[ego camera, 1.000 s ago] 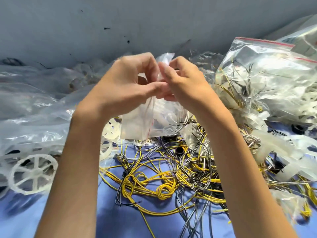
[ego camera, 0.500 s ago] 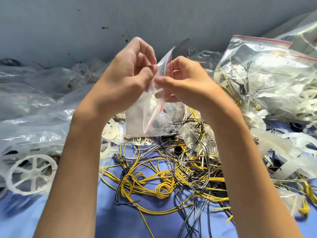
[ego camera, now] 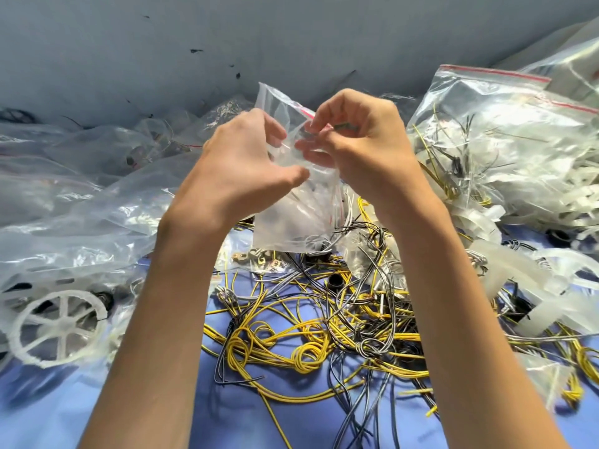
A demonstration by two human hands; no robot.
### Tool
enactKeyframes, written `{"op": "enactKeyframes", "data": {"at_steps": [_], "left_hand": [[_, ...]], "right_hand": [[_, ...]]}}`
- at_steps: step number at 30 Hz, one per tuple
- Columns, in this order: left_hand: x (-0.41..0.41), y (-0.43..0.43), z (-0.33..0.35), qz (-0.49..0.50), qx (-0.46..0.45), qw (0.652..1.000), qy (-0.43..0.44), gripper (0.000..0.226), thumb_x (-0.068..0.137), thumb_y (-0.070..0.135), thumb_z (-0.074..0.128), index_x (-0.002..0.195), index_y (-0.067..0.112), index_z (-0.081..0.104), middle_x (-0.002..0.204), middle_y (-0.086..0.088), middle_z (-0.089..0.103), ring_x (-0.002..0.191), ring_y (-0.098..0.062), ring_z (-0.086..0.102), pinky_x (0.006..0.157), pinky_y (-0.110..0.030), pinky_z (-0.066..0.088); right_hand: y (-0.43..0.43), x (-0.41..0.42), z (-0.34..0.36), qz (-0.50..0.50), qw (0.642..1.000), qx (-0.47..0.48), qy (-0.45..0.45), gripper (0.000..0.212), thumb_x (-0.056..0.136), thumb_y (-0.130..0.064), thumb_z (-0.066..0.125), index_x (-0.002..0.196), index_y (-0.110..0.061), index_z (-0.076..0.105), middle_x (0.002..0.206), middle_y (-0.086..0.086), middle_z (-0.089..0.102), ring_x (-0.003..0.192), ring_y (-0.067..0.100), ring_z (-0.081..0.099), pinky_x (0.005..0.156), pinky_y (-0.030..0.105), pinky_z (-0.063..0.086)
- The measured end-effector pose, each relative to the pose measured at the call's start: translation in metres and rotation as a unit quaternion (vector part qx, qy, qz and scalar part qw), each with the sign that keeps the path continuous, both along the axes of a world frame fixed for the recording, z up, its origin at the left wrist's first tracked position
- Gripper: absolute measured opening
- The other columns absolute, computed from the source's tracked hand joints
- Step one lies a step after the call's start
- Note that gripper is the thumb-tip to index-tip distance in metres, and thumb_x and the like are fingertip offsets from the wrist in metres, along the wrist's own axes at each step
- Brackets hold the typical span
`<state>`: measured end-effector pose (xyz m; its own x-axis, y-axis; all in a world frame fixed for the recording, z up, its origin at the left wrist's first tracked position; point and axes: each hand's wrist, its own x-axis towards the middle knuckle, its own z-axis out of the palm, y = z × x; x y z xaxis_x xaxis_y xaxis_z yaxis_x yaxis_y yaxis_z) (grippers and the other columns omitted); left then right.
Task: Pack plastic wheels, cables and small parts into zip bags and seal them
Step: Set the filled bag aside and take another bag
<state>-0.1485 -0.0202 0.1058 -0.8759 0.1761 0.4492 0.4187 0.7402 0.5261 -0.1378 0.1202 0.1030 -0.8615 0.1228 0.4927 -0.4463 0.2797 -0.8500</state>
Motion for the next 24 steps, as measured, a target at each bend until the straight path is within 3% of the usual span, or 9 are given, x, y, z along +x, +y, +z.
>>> {"op": "enactKeyframes", "data": {"at_steps": [3, 5, 8, 11, 17, 20, 22, 24], "left_hand": [[0.0, -0.005, 0.001, 0.028, 0.016, 0.998, 0.046, 0.042, 0.073, 0.01, 0.062, 0.112, 0.024, 0.059, 0.106, 0.01, 0.062, 0.087, -0.011, 0.058, 0.082, -0.025, 0.044], [-0.001, -0.009, 0.006, 0.061, 0.058, 0.989, 0.122, 0.047, 0.073, 0.001, 0.049, 0.114, 0.02, 0.062, 0.109, 0.003, 0.063, 0.092, -0.02, 0.059, 0.089, -0.03, 0.047], [-0.001, -0.012, 0.01, 0.135, 0.071, 0.957, 0.247, 0.05, 0.07, -0.006, 0.035, 0.106, 0.013, 0.065, 0.109, -0.009, 0.062, 0.097, -0.032, 0.056, 0.086, -0.035, 0.043], [0.006, -0.007, 0.011, 0.155, 0.064, 0.934, 0.316, 0.056, 0.066, -0.01, 0.03, 0.108, 0.007, 0.063, 0.11, -0.016, 0.058, 0.098, -0.036, 0.05, 0.084, -0.031, 0.035], [0.001, -0.001, 0.004, 0.153, -0.028, 0.948, 0.277, 0.053, 0.067, 0.001, 0.046, 0.119, 0.009, 0.05, 0.131, -0.017, 0.043, 0.113, -0.035, 0.041, 0.086, -0.035, 0.036], [-0.005, -0.002, -0.002, 0.132, -0.034, 0.959, 0.248, 0.046, 0.074, 0.011, 0.056, 0.119, 0.009, 0.049, 0.124, -0.018, 0.044, 0.113, -0.035, 0.04, 0.089, -0.034, 0.035], [-0.008, -0.006, -0.006, 0.125, -0.048, 0.96, 0.245, 0.043, 0.071, -0.003, 0.048, 0.113, 0.008, 0.051, 0.116, -0.018, 0.045, 0.106, -0.034, 0.042, 0.087, -0.034, 0.034], [-0.012, -0.011, -0.009, 0.122, -0.053, 0.965, 0.227, 0.051, 0.066, -0.012, 0.039, 0.109, 0.012, 0.054, 0.108, -0.015, 0.046, 0.1, -0.032, 0.042, 0.079, -0.035, 0.035]], "right_hand": [[0.004, 0.001, 0.001, 0.009, 1.0, -0.008, 0.002, 0.031, 0.073, 0.011, 0.054, 0.065, -0.018, 0.061, 0.074, 0.008, 0.066, 0.075, 0.016, 0.07, 0.068, 0.036, 0.06], [0.006, 0.003, 0.002, -0.001, 1.0, -0.003, 0.01, 0.038, 0.073, 0.013, 0.045, 0.065, -0.019, 0.063, 0.073, 0.005, 0.066, 0.07, 0.007, 0.067, 0.062, 0.026, 0.057], [0.005, 0.004, 0.005, -0.01, 0.999, 0.029, 0.02, 0.043, 0.072, 0.008, 0.043, 0.064, -0.026, 0.067, 0.08, 0.007, 0.07, 0.079, 0.01, 0.068, 0.066, 0.03, 0.058], [0.001, 0.002, 0.004, 0.021, 0.999, 0.025, 0.003, 0.044, 0.08, 0.008, 0.044, 0.072, -0.026, 0.072, 0.093, 0.015, 0.066, 0.087, 0.02, 0.067, 0.068, 0.032, 0.059], [0.0, -0.001, -0.007, 0.084, 0.979, 0.139, -0.124, 0.028, 0.093, -0.005, 0.047, 0.114, -0.012, 0.064, 0.089, 0.001, 0.065, 0.085, 0.011, 0.069, 0.073, 0.031, 0.059], [0.001, 0.002, -0.01, 0.141, 0.951, 0.219, -0.166, 0.025, 0.095, -0.013, 0.051, 0.117, -0.012, 0.063, 0.096, 0.006, 0.072, 0.09, 0.011, 0.069, 0.075, 0.028, 0.059], [0.003, 0.005, -0.01, 0.172, 0.931, 0.265, -0.184, 0.024, 0.096, -0.017, 0.052, 0.115, -0.01, 0.065, 0.102, 0.006, 0.072, 0.092, 0.01, 0.069, 0.077, 0.027, 0.058], [0.007, 0.008, -0.009, 0.185, 0.909, 0.328, -0.179, 0.025, 0.095, -0.021, 0.054, 0.117, -0.02, 0.067, 0.102, -0.004, 0.072, 0.09, 0.002, 0.067, 0.079, 0.023, 0.057]]}}
